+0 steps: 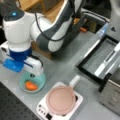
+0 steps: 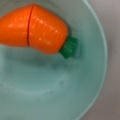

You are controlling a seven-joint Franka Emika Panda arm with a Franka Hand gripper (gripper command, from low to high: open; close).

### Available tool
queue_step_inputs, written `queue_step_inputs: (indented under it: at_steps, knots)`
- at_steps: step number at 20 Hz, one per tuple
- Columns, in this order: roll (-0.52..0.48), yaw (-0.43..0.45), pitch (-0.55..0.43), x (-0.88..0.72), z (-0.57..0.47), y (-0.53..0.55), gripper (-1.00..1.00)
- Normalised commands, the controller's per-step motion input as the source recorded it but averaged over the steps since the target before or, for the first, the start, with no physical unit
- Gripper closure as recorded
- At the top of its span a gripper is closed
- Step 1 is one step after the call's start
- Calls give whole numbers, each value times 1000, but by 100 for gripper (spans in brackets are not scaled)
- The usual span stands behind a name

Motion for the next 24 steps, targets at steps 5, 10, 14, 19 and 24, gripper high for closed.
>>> queue_step_inputs:
  at_steps: [5,10,14,19,24]
  knots:
    - [-32,-53,114,60,74,128,-100]
    - [-45,-61,108,29,63,140,-100]
    - [-57,-70,100,-17,59,140,-100]
    - [-72,-70,87,-75,59,136,-100]
    - [-91,-69,62,-105,25,132,-100]
